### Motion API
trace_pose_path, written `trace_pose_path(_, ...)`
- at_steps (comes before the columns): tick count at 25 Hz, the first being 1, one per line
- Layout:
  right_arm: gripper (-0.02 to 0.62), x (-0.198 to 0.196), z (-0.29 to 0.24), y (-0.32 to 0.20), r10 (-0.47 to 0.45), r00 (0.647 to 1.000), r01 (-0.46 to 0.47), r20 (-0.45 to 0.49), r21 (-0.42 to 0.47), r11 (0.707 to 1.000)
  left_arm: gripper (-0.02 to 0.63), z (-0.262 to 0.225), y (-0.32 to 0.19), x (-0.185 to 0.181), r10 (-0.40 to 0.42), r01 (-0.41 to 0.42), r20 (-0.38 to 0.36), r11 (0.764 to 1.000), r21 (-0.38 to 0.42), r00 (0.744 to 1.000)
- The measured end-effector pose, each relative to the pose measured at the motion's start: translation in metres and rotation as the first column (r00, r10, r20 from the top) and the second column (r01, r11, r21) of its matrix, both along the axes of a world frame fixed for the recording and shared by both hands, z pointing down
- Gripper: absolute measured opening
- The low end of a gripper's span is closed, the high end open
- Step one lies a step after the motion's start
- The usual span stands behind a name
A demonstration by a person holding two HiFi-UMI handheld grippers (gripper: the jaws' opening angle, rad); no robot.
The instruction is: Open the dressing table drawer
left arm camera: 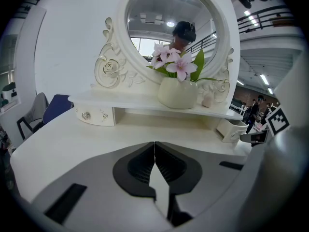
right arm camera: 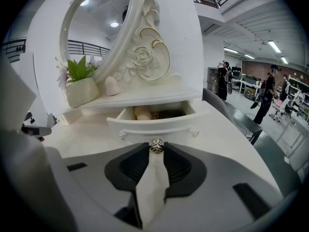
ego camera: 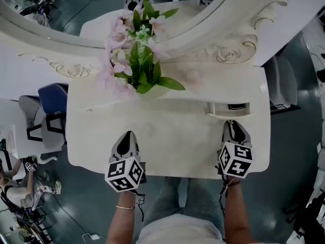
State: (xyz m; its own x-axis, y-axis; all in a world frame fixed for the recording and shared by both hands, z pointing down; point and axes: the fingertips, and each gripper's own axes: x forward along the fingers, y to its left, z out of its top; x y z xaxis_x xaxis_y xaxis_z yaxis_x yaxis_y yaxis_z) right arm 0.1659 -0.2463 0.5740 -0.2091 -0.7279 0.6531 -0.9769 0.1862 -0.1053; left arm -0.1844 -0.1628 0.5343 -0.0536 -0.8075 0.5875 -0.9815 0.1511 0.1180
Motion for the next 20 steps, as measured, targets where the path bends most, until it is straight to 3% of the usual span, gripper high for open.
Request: trace_pose_path(20, 0.101, 0.001, 0.0, 0.011, -0.002, 1.0, 0.002, 0.01, -0.001, 1.0, 0.018, -0.001, 0.006, 0.008, 0.013, -0.013, 0.003, 1.0, -0.001, 1.0)
